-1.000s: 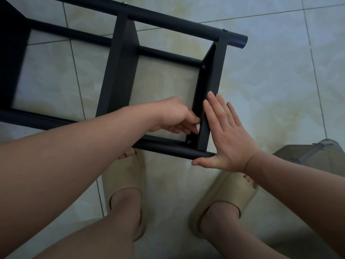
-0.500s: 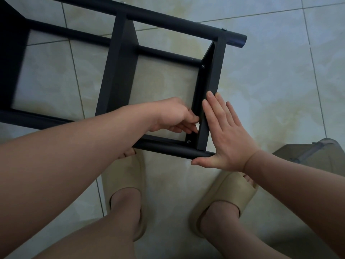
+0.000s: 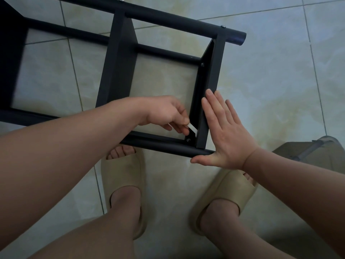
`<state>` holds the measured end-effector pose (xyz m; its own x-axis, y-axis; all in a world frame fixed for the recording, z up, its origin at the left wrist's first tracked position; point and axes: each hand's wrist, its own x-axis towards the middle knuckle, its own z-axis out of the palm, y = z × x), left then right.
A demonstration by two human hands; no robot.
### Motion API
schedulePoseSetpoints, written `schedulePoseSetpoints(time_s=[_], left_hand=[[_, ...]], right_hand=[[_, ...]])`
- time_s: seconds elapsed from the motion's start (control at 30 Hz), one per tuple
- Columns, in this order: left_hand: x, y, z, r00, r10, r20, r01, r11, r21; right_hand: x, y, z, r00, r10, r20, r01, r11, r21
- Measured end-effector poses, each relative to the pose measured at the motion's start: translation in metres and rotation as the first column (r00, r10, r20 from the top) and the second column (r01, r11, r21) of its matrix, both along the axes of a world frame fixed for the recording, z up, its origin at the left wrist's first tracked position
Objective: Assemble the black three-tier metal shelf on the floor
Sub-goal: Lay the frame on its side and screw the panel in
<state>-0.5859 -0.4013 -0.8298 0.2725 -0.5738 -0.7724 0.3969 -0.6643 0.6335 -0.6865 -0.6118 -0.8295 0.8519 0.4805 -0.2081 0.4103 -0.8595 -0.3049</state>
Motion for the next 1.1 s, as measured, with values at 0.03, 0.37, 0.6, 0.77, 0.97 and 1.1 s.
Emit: schedulePoseSetpoints(time_s=[0.03,0.37,0.6,0.77,0.97,1.1], left_hand=[[0.000,0.001,0.000,1.000,-0.020,0.013,0.020,1.000,-0.002],[-0.003,0.009,-0.001,0.980,-0.189,0.066,0.191,0.981,-0.027],[-0.009,0.008,0.003,0.949,-0.287,0.130,0.288,0.958,0.010],[-0.011,0.008,0.005,0.936,-0.297,0.189,0.293,0.955,0.050],[-0.008,0.008,0.006,0.902,-0.212,0.377,0.197,0.977,0.079],[-0.006,0.008,0.007,0.868,-0.133,0.479,0.128,0.991,0.044]], right_hand=[[0.000,0.000,0.000,1.000,0.000,0.001,0.000,1.000,0.000],[0.000,0.000,-0.002,1.000,0.003,0.007,-0.003,1.000,-0.007],[0.000,-0.001,-0.003,1.000,0.002,0.006,-0.002,1.000,0.001],[0.000,-0.001,-0.003,1.000,0.005,0.009,-0.005,1.000,0.001],[-0.001,-0.001,-0.003,1.000,0.008,0.014,-0.008,1.000,0.008],[-0.001,-0.001,-0.004,1.000,0.007,0.022,-0.007,1.000,0.019]])
